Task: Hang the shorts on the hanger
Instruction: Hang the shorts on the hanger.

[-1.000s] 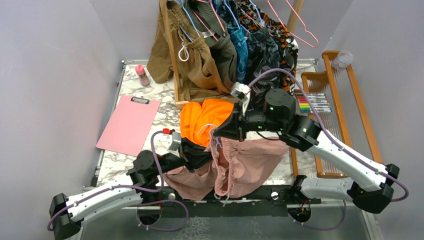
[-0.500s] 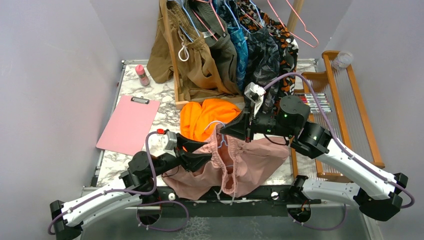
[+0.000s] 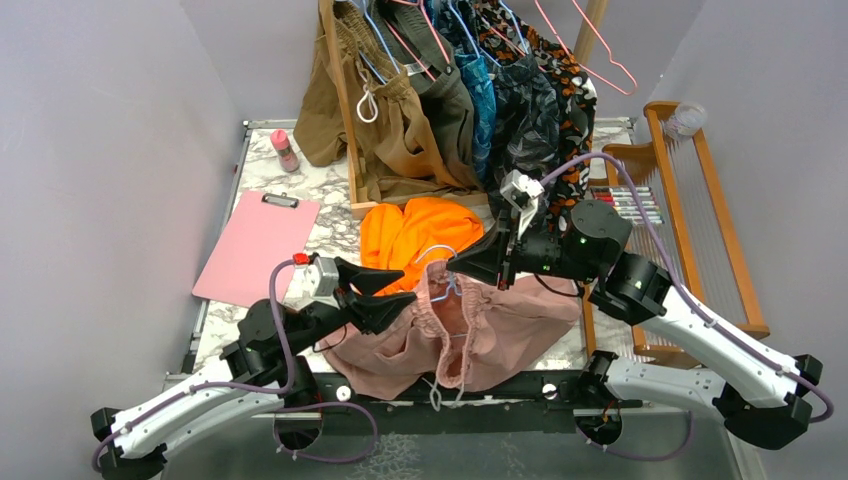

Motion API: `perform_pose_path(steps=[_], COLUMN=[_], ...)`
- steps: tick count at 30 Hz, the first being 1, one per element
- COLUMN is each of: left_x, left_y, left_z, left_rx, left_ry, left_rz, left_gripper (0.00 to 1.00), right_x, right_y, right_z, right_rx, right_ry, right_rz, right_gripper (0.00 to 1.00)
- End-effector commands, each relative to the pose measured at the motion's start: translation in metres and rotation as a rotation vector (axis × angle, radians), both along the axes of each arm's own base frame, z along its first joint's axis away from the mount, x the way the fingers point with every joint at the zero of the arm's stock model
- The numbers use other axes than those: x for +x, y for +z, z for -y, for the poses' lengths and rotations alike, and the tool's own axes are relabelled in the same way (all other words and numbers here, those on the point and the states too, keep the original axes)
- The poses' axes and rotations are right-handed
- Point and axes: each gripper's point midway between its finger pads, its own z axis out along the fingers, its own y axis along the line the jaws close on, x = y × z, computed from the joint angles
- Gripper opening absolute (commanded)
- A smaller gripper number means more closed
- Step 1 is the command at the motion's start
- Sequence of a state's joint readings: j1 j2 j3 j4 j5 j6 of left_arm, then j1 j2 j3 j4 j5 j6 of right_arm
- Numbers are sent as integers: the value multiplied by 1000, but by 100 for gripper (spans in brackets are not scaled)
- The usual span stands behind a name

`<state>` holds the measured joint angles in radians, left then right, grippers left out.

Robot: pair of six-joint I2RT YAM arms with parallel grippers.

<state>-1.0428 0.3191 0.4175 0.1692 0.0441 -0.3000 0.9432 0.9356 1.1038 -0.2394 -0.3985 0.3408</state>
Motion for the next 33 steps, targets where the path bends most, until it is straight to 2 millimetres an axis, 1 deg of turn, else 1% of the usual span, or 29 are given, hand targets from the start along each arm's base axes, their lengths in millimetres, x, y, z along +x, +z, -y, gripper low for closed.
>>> perform_pose_path(steps=[1, 3, 4, 6, 7, 11, 14, 19, 24, 29, 33], left_x=[10, 9, 9, 8, 8, 6, 6, 5, 0, -9, -13], left_y=[4, 1, 2, 4, 6, 19, 25, 35, 47, 50, 41], left_z=[-9, -9, -10, -12, -14, -20, -25, -32, -45, -58, -63], left_rx=[49, 63, 62, 53, 46, 21, 27, 27, 62, 130, 156], left_ry=[74, 73, 73, 75, 77, 89, 99, 115, 130, 120, 114], left_rz=[18, 12, 11, 13, 14, 30, 34, 47, 60, 17, -70], left_gripper=[48, 37, 34, 32, 33, 43, 48, 52, 55, 57, 57], right_x=[-3, -4, -5, -5, -4, -2, -1, 1, 8, 13, 18], right_y=[28, 32, 33, 34, 33, 28, 26, 18, 21, 20, 18], right_z=[6, 8, 8, 8, 8, 7, 8, 8, 19, 29, 38], right_rx=[99, 113, 118, 123, 122, 123, 146, 178, 207, 221, 251], right_ry=[-14, -13, -13, -15, -17, -26, -37, -60, -130, -187, -243], right_rz=[41, 46, 48, 49, 47, 33, 22, 3, 20, 30, 22], right_gripper=[1, 1, 1, 1, 1, 1, 1, 1, 1, 1, 1])
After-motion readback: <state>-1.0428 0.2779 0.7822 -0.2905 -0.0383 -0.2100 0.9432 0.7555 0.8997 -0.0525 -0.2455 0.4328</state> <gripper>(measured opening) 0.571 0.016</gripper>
